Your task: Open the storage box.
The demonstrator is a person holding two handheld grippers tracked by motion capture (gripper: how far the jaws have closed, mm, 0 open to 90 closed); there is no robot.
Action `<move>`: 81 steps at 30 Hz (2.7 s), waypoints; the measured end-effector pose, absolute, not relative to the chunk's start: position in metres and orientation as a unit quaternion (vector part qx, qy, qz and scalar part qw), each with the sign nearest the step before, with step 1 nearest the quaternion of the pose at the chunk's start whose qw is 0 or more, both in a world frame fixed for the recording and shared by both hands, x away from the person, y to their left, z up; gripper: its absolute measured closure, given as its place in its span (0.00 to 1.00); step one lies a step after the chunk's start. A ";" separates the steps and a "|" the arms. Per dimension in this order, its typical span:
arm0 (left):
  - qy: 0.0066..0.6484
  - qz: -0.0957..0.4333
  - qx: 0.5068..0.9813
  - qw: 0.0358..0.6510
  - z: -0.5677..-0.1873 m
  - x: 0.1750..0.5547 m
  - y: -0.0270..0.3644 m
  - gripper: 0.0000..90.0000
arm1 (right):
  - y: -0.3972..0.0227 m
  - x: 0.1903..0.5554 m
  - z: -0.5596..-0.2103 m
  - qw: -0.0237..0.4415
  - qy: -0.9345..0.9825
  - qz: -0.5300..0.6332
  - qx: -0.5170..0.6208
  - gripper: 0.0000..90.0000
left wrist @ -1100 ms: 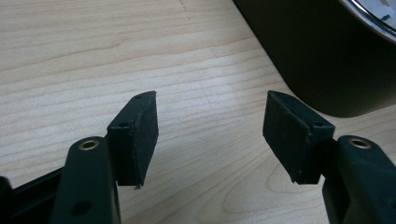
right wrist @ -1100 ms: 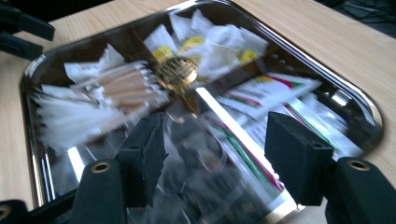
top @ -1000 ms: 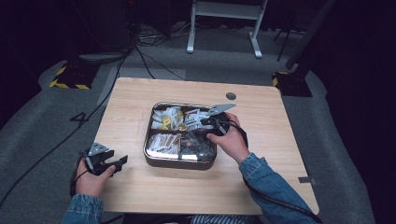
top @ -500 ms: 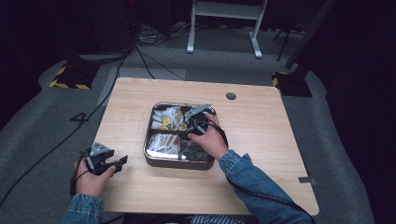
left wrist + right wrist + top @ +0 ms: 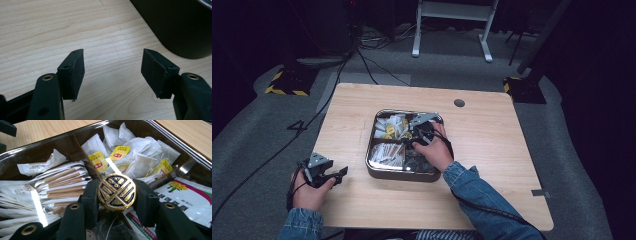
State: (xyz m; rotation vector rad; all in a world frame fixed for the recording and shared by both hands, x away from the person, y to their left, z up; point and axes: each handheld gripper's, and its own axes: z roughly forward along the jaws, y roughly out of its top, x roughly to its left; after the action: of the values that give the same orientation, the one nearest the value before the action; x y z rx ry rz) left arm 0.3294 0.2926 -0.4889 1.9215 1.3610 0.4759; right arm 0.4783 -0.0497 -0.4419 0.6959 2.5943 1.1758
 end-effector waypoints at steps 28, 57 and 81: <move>0.532 0.195 0.739 0.363 -0.488 0.331 0.299 0.39 | -0.059 0.474 -0.408 0.116 0.863 0.427 0.244 0.66; 0.543 0.167 0.750 0.340 -0.500 0.362 0.304 0.35 | -0.157 0.465 -0.348 0.174 0.835 0.438 0.284 0.66; 0.519 0.200 0.767 0.321 -0.505 0.363 0.292 0.24 | -0.275 0.477 -0.353 0.214 0.799 0.422 0.371 0.65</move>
State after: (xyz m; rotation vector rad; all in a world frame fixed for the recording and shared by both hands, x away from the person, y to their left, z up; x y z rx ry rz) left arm 0.3632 0.2919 -0.5048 2.0150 1.3625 0.5257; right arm 0.4773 -0.2748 -0.3528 1.0308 2.2166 1.1715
